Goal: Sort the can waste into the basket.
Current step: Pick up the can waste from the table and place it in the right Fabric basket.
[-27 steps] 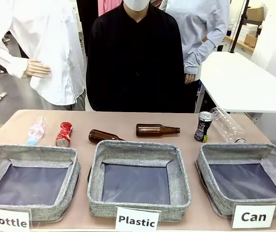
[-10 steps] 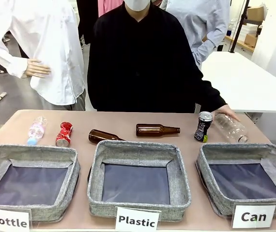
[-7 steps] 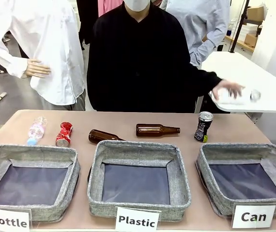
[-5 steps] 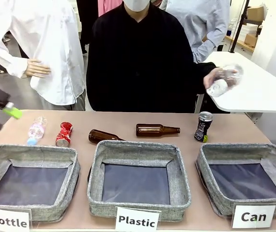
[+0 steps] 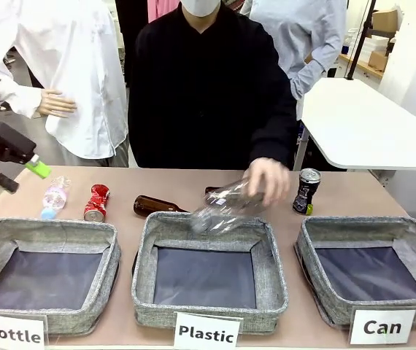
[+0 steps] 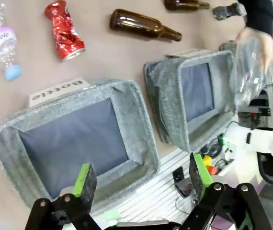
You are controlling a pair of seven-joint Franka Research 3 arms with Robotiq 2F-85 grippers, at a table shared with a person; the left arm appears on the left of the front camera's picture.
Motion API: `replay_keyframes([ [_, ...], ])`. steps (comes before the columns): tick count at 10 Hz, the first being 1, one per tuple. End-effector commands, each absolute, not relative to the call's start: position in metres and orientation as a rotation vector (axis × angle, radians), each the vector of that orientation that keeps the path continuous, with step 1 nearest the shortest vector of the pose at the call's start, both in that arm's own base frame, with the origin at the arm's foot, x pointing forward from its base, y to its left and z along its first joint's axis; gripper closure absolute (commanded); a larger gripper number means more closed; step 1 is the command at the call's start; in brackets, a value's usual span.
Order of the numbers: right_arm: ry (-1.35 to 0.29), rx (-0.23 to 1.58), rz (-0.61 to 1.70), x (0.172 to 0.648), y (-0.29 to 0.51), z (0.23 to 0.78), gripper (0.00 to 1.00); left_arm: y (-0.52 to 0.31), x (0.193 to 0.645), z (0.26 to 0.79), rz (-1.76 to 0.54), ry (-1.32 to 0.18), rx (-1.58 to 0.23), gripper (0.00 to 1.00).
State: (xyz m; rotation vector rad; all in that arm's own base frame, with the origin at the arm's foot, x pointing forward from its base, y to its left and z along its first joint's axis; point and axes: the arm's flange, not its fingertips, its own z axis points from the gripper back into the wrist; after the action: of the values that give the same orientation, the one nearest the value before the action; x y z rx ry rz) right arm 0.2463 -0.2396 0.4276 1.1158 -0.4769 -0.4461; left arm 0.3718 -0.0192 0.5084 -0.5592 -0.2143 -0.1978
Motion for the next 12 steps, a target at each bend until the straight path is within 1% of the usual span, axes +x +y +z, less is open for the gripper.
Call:
replay_keyframes([
  [1, -0.508, 1.129, -0.426, 0.247, -0.240, 0.428, 0.00, -0.048, 0.413, 0.497, -0.183, -0.182, -0.471, 0.00],
  [2, -0.508, 1.129, -0.426, 0.247, -0.240, 0.428, 0.00, -0.063, 0.431, 0.490, -0.211, -0.166, -0.453, 0.00],
  [4, -0.508, 1.129, -0.426, 0.247, -0.240, 0.428, 0.00, -0.088, 0.465, 0.468, -0.176, -0.177, -0.382, 0.00],
  [6, -0.508, 1.129, -0.426, 0.247, -0.240, 0.428, 0.00, -0.109, 0.501, 0.431, -0.068, -0.262, -0.291, 0.00],
  [7, -0.508, 1.129, -0.426, 0.247, -0.240, 0.428, 0.00, -0.117, 0.514, 0.414, -0.055, -0.284, -0.258, 0.00],
  [8, -0.508, 1.129, -0.426, 0.247, -0.240, 0.428, 0.00, -0.123, 0.524, 0.397, -0.077, -0.297, -0.260, 0.00],
  [9, -0.508, 1.129, -0.426, 0.247, -0.240, 0.428, 0.00, -0.133, 0.538, 0.373, -0.048, -0.338, -0.205, 0.00],
  [11, -0.508, 1.129, -0.426, 0.247, -0.240, 0.428, 0.00, -0.134, 0.555, 0.346, 0.019, -0.338, -0.128, 0.00],
  [12, -0.508, 1.129, -0.426, 0.247, -0.240, 0.428, 0.00, -0.129, 0.558, 0.341, 0.060, -0.329, -0.106, 0.00],
])
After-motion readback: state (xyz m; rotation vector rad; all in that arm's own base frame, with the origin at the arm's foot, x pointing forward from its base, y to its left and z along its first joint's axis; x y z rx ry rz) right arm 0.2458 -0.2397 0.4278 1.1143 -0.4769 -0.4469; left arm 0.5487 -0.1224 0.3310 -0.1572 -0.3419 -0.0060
